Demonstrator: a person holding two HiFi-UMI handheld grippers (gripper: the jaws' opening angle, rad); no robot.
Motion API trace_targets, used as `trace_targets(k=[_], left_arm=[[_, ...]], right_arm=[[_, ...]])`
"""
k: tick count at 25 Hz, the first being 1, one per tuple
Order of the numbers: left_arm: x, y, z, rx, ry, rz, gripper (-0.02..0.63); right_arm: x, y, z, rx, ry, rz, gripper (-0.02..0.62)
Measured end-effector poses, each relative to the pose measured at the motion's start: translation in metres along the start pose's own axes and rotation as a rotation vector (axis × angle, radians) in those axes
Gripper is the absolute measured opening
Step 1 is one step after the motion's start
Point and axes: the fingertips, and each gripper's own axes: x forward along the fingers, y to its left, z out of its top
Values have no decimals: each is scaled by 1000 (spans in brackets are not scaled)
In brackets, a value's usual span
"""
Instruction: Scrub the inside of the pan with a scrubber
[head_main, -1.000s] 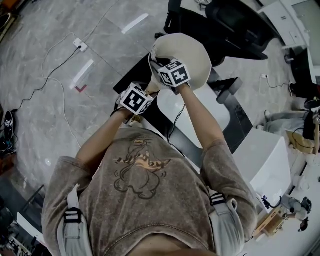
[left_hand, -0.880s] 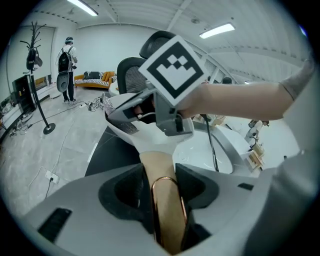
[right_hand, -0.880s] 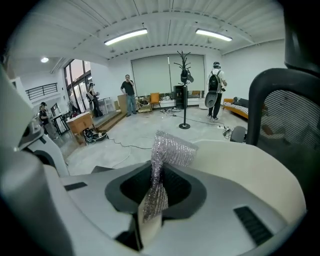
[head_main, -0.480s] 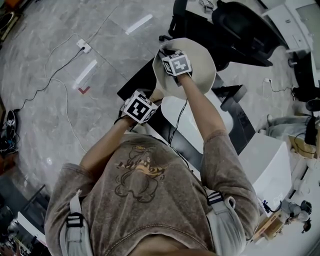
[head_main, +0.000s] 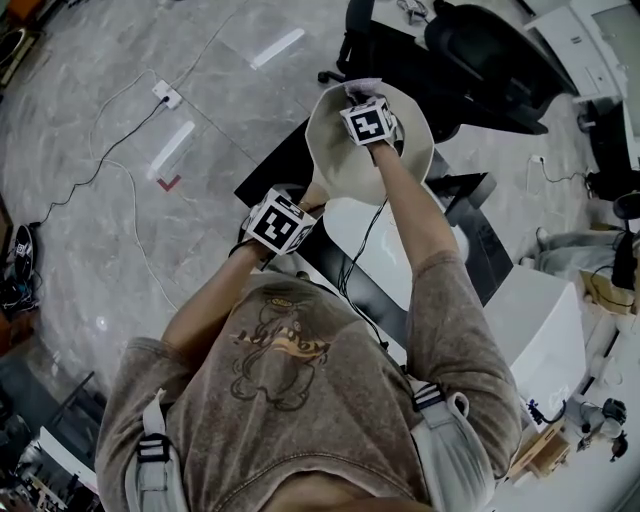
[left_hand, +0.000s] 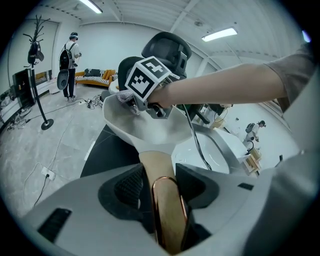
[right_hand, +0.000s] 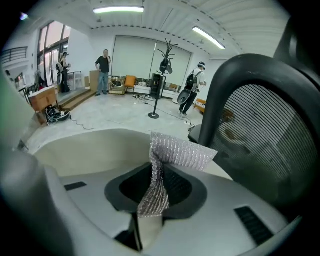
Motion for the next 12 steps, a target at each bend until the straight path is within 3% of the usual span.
trace_targets(k=[5, 12], left_arm=[[0, 0, 0, -9, 0, 2, 212], [-1, 1, -1, -25, -1, 4, 212]], right_arm=[[-1, 0, 1, -176, -2, -11, 87], [-10, -30, -26, -261, 104, -67, 87]])
